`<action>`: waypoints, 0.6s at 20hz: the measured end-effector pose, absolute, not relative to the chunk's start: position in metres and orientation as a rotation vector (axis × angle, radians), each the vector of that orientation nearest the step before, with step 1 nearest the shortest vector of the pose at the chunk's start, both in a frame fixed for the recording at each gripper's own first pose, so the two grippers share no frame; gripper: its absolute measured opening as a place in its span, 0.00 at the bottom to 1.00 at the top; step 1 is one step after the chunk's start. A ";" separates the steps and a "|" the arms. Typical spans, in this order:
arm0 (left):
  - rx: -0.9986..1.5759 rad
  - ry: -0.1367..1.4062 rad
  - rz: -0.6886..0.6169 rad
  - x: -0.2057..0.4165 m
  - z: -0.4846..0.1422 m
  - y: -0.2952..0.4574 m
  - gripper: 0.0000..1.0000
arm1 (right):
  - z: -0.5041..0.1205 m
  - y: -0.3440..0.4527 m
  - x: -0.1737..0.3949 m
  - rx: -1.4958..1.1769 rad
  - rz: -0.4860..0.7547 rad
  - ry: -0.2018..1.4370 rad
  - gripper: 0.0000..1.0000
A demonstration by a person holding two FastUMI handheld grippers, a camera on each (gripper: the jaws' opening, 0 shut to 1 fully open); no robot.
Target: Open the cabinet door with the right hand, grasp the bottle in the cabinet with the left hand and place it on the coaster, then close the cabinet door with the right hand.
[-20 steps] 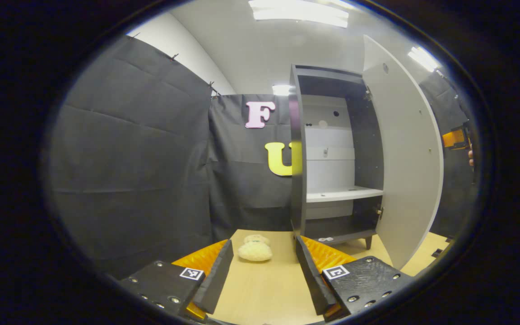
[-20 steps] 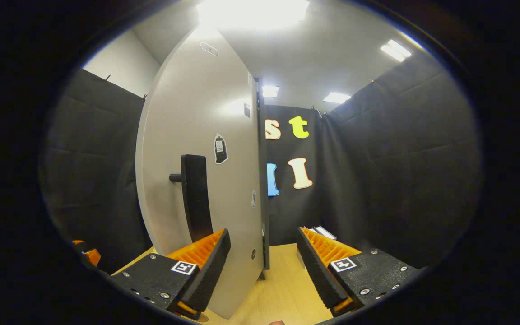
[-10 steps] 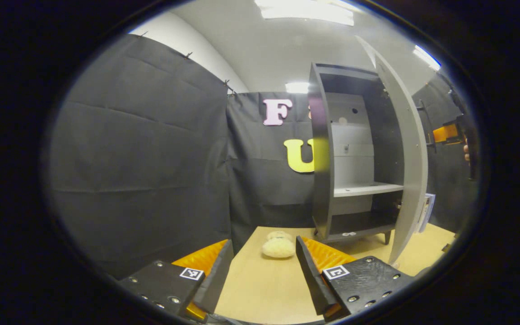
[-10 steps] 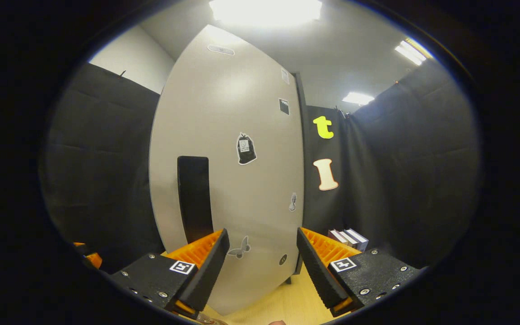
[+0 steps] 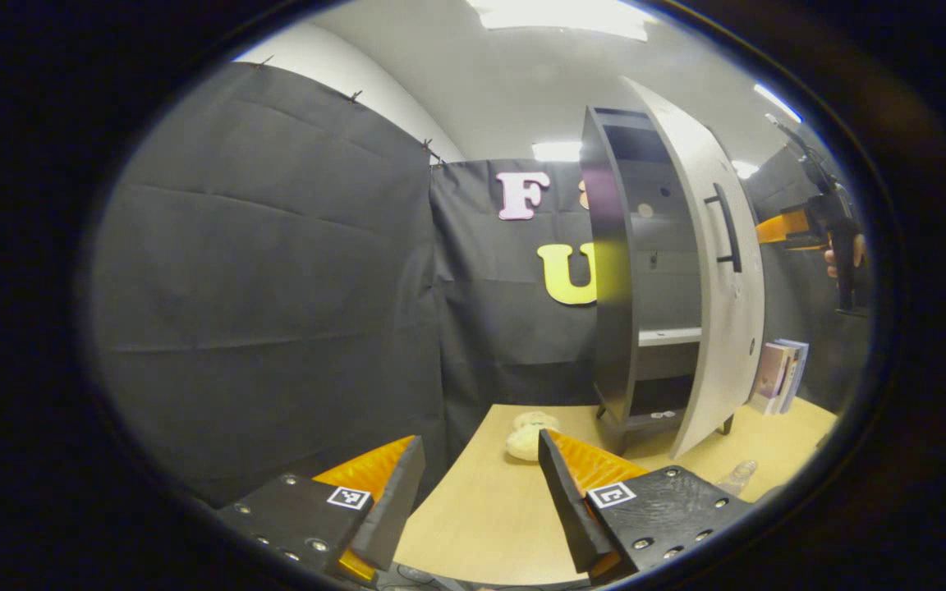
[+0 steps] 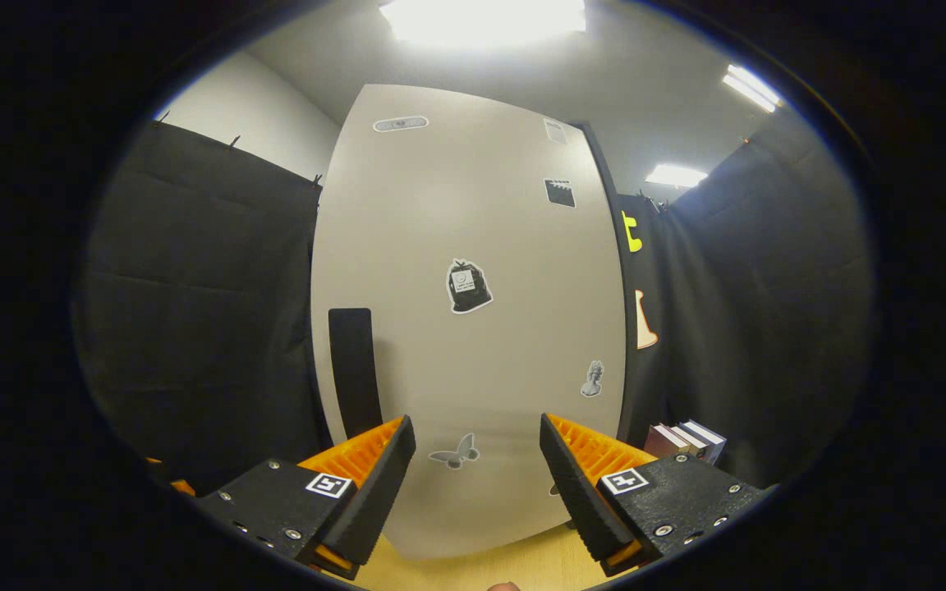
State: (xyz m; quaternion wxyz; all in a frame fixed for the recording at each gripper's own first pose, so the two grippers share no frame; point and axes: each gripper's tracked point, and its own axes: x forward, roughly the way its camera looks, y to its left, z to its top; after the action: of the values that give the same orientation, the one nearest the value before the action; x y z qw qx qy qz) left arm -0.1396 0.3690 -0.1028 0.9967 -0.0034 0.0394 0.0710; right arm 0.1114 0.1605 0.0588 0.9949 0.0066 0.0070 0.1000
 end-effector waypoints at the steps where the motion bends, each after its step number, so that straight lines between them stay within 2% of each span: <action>1: -0.008 0.076 0.139 -0.137 -0.101 0.369 0.80 | 0.061 0.162 0.111 0.012 0.200 0.010 0.94; 2: -0.012 0.075 0.133 -0.134 -0.099 0.367 0.80 | 0.064 0.162 0.109 0.011 0.195 0.006 0.94; 3: -0.019 0.074 0.123 -0.130 -0.097 0.365 0.86 | 0.063 0.161 0.108 0.010 0.190 0.002 0.94; 7: -0.053 0.066 0.045 -0.105 -0.083 0.334 0.86 | 0.060 0.135 0.085 0.003 0.176 -0.012 0.94; 11: -0.082 0.054 0.021 -0.094 -0.065 0.294 0.86 | 0.062 0.093 0.066 -0.042 0.159 -0.038 0.94; 12: -0.087 0.057 0.014 -0.094 -0.063 0.281 0.75 | 0.062 0.082 0.063 -0.045 0.158 -0.035 0.94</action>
State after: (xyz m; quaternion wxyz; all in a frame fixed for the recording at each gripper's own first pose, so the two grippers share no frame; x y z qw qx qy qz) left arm -0.0943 0.2806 -0.0633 0.9986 -0.0437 0.0287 0.0071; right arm 0.0626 0.0816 0.0617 0.9965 -0.0226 -0.0174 0.0787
